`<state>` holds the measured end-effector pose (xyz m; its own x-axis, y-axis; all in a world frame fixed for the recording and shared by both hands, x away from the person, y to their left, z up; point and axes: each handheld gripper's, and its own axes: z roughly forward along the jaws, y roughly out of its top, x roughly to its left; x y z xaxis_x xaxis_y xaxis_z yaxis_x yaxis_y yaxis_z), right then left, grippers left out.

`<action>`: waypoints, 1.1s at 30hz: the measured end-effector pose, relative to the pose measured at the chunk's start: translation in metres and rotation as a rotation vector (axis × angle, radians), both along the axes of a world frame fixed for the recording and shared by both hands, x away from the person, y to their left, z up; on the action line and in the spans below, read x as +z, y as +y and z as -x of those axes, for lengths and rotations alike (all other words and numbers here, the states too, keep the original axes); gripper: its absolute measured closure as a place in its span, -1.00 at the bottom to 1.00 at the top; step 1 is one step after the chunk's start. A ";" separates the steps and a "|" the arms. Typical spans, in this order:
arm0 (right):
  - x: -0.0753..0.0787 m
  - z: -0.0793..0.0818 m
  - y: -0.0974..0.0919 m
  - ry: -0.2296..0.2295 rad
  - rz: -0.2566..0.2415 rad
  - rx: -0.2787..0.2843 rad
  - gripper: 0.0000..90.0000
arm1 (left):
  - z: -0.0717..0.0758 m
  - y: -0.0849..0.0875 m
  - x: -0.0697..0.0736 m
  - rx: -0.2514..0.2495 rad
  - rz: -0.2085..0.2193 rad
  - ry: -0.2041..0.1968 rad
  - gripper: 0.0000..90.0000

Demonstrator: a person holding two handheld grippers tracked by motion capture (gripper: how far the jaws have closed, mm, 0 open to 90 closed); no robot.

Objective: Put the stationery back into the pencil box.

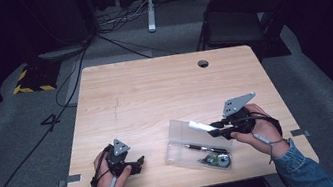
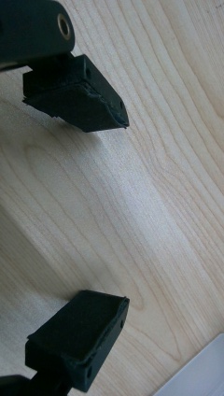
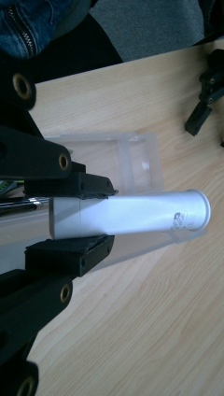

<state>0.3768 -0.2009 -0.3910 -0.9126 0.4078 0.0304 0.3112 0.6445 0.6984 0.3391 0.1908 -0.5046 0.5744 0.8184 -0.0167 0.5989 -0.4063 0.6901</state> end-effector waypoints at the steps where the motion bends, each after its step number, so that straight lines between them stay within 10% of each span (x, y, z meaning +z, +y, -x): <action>1: -0.001 0.001 0.001 0.004 0.002 0.005 0.60 | 0.000 0.000 0.000 0.000 0.000 0.000 -0.71; 33: -0.038 0.007 0.039 0.115 0.186 0.158 0.60 | 0.000 0.000 0.000 0.000 0.003 0.001 -0.71</action>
<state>0.3699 -0.1622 -0.4294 -0.9604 0.2683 0.0751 0.2664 0.8053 0.5296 0.3394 0.1904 -0.5047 0.5742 0.8185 -0.0197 0.6000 -0.4044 0.6903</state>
